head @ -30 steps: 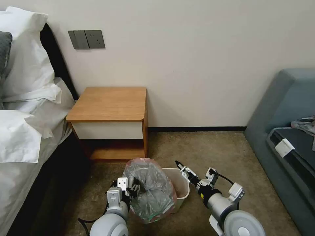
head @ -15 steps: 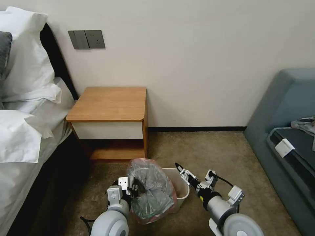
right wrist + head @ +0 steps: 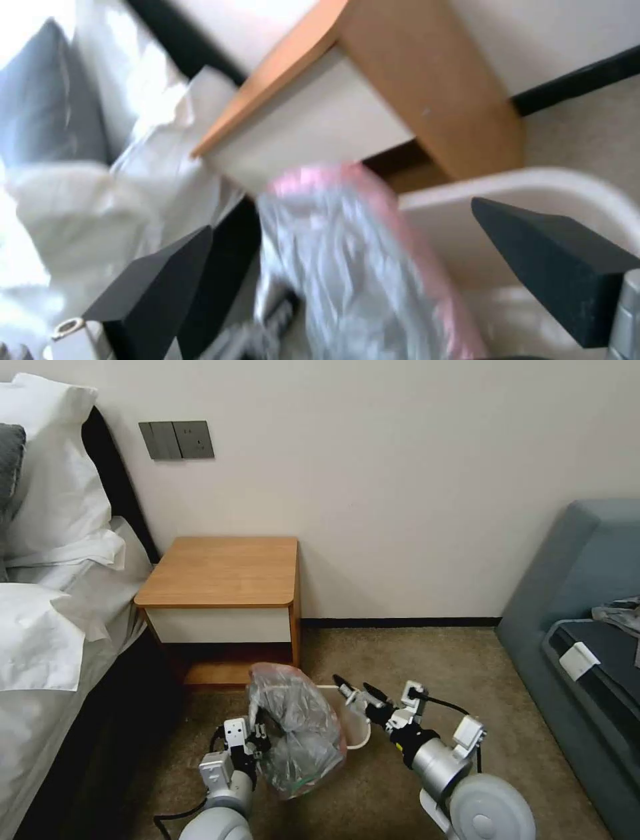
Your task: Pick up the garbage bag from the table and place it over the trash can.
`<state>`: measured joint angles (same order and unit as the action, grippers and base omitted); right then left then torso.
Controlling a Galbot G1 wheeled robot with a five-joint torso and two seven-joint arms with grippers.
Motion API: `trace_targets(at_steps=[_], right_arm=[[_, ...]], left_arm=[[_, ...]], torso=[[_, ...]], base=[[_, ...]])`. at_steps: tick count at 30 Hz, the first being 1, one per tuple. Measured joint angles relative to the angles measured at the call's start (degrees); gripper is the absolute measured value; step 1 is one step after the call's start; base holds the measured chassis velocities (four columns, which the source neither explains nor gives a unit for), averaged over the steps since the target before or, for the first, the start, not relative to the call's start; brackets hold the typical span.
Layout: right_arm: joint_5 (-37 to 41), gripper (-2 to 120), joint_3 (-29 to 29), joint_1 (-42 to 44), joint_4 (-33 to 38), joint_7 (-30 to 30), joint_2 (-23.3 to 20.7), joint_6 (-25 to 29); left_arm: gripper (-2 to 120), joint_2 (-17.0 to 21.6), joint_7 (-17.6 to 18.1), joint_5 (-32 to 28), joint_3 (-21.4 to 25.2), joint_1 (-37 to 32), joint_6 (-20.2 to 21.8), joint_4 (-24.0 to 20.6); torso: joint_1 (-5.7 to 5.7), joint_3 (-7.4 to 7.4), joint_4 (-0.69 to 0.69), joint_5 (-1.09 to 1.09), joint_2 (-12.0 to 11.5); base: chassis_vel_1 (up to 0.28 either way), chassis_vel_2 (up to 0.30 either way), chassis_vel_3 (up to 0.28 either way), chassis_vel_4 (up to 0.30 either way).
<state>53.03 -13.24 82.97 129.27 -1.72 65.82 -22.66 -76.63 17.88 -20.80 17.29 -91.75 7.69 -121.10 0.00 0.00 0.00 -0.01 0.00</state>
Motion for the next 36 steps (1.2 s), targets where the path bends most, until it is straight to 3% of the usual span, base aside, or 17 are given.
trace_targets(at_steps=[6,15,20,21,22,36], right_arm=[[-4.62,100,3.98,-4.38,-2.51,-0.44,0.98,-0.08],[-5.92,96,6.61,-7.26,-4.01,-3.27,3.04,1.54],[-4.28,72,7.49,-6.77,-5.17,-4.24,4.18,2.26],[-4.28,72,7.49,-6.77,-5.17,-4.24,4.18,2.26],[-3.89,64,7.65,-6.73,-5.29,-4.24,4.44,2.56],[-6.25,16,8.35,-6.25,-4.65,-4.17,6.75,4.19]], left_arm=[[6,0.11,-5.01,2.05,1.43,-0.42,-4.06,-1.28],[6,0.3,-7.18,3.66,2.17,-1.89,-6.22,-2.21],[6,0.04,-7.65,2.78,2.14,-1.72,-6.74,-2.58],[6,0.04,-7.65,2.78,2.14,-1.72,-6.74,-2.58],[6,-0.01,-7.68,2.2,2.21,-1.72,-6.78,-2.71],[6,0.01,-6.59,-3.48,2.35,-1.78,-4.95,-3.12]], torso=[[0.0,0.0,0.0,0.01,0.0],[0.0,0.0,0.0,0.0,0.0],[0.0,0.0,0.0,0.0,0.0],[0.0,0.0,0.0,0.0,0.0],[0.0,0.0,0.0,0.0,0.0],[0.0,0.0,0.0,0.0,0.0]], base=[[0.0,0.0,0.0,0.0],[0.0,0.0,0.0,0.0],[0.0,0.0,0.0,0.0],[0.0,0.0,0.0,0.0],[0.0,0.0,0.0,0.0],[0.0,0.0,0.0,0.0]])
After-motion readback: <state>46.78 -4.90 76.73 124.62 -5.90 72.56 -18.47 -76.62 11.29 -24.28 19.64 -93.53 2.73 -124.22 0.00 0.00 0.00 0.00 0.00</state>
